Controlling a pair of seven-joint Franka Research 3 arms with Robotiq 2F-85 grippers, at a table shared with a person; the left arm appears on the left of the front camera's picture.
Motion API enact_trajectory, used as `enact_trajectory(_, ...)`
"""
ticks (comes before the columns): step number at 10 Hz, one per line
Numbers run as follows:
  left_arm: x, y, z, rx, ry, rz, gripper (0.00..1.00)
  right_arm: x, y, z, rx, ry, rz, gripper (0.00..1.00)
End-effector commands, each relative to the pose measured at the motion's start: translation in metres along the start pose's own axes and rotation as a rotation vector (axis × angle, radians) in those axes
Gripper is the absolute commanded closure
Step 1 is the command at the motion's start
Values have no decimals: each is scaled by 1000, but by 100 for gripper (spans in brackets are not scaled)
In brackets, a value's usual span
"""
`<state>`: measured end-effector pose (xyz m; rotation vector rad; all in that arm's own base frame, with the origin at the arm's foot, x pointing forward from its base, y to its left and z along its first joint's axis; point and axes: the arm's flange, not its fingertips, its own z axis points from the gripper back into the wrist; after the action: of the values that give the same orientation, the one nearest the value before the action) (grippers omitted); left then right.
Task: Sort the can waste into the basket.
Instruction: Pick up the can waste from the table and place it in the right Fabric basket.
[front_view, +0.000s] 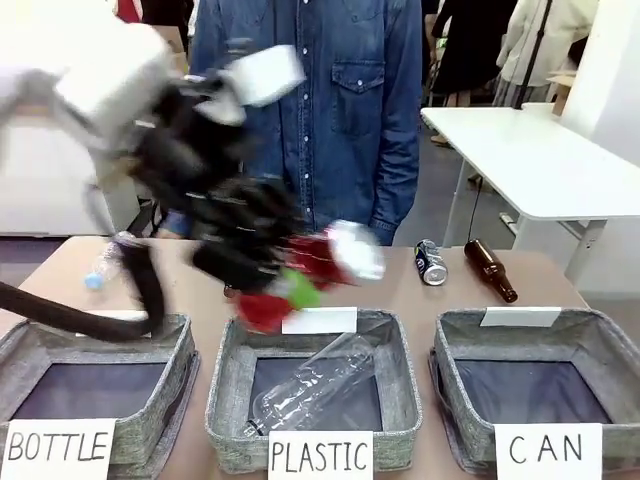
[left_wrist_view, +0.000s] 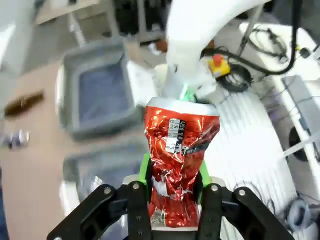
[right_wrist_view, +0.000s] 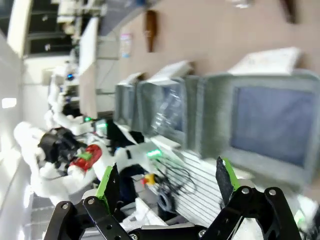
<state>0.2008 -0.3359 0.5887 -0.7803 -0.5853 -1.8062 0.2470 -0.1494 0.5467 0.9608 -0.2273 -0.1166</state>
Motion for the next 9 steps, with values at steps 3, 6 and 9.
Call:
enact_trajectory(3, 99, 83, -135, -63, 151, -151, 60, -64, -47, 101, -22, -32, 127, 0)
enact_trajectory(6, 157, 136, -245, -61, 330, -151, 60, -58, -43, 93, -41, -33, 34, 0)
enact_trajectory(9, 152, 186, -292, -23, 468, -39, 60, -58, -43, 93, -41, -33, 34, 0)
